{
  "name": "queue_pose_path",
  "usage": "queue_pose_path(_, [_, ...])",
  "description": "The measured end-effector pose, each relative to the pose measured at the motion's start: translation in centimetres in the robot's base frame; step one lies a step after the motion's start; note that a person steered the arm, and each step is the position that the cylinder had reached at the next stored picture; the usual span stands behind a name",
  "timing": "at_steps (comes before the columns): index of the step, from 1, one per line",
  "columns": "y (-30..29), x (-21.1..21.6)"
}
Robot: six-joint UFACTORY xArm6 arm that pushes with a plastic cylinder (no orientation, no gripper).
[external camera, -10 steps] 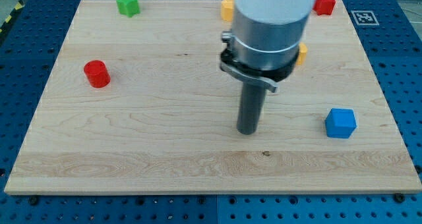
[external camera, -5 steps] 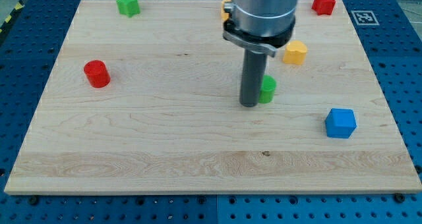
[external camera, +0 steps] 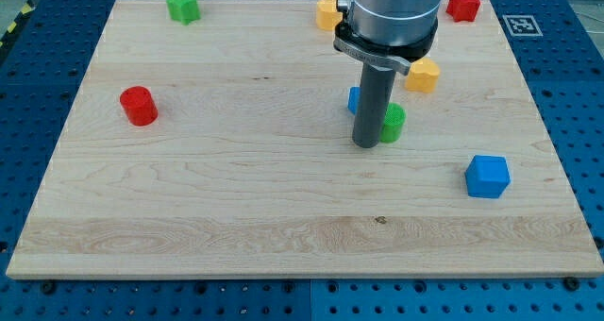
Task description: Push the green circle to the right center
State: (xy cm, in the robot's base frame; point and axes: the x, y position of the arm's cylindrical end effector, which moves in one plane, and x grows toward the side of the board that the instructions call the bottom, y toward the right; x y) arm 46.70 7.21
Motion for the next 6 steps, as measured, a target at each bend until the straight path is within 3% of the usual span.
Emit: queue_pose_path(6, [5.5,-2.1])
